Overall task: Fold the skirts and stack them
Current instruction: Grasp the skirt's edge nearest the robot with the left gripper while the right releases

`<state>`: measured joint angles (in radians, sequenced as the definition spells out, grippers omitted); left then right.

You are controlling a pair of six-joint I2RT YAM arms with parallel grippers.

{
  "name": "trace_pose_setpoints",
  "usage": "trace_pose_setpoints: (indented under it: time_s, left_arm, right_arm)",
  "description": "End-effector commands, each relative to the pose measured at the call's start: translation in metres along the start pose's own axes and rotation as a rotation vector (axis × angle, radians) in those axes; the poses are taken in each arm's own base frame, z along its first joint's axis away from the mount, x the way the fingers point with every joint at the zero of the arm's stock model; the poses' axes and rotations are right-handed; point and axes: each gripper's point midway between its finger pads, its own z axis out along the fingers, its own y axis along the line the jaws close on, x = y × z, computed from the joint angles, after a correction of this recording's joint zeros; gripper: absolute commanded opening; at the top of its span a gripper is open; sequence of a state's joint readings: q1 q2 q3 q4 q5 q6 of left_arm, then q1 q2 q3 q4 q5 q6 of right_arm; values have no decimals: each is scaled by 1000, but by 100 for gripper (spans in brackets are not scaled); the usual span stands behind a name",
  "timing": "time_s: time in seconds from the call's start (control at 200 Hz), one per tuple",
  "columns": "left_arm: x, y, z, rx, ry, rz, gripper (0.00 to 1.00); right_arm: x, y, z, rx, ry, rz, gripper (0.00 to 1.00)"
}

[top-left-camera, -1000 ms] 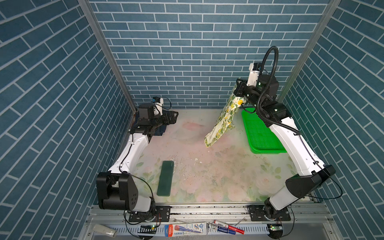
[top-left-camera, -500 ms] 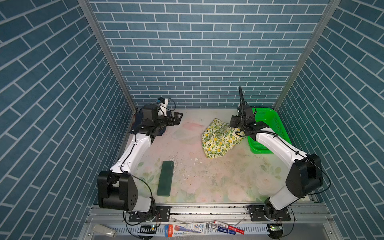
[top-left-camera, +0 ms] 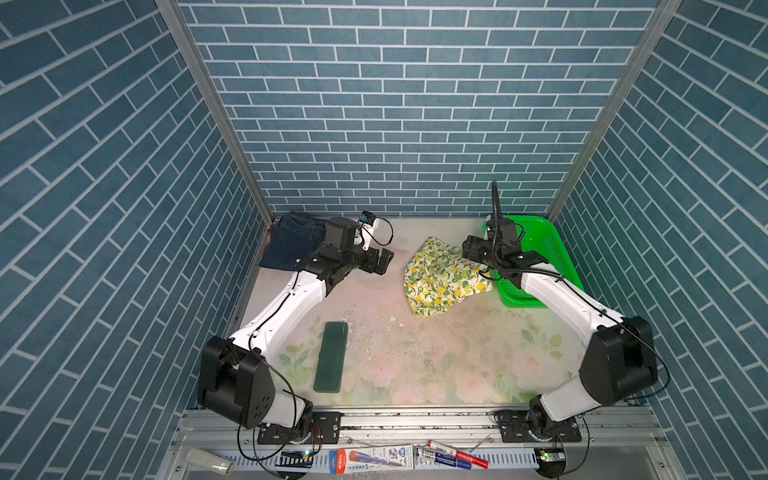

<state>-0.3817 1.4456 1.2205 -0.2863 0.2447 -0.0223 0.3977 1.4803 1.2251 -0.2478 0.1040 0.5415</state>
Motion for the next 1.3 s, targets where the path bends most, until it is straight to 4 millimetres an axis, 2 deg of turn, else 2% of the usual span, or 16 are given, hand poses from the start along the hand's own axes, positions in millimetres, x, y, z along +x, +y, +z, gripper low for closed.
trace_pose_setpoints:
  time_s: [0.0,0.145,0.3,0.48,0.63,0.845,0.96,0.995,1.09,1.155,1.27,1.295]
  left_arm:
    - [6,1,-10,-33,11,6,100]
    - [36,-19,0,-65,82,66,100]
    - [72,-52,14,-74,192,169,98]
    - [116,-83,30,-60,284,295,89]
    - [145,-108,46,-35,341,394,88]
    - [169,-114,76,-72,419,443,86]
    - [177,-113,93,-92,451,436,80]
    - [180,-113,99,-98,463,431,75]
    - [188,-112,111,-113,496,425,44]
    - [190,-106,116,-144,517,430,27]
    - [177,-89,112,-195,517,399,1]
    - [173,-84,109,-203,511,379,0]
  right_arm:
    - [-22,-2,-34,-43,-92,-2,78]
    - [-34,-28,-59,-11,-145,35,79]
    - [-28,-54,-77,39,-145,55,78]
    - [-11,-68,-83,70,-96,53,78]
    - [3,-70,-82,62,-66,62,78]
    - [13,-72,-85,56,-43,57,78]
    - [19,-75,-87,66,-27,50,78]
    - [22,-76,-86,71,-17,47,78]
    - [28,-80,-87,87,-2,36,77]
    - [33,-82,-88,95,13,25,77]
    - [40,-84,-87,98,36,14,77]
    - [41,-84,-87,95,41,12,77]
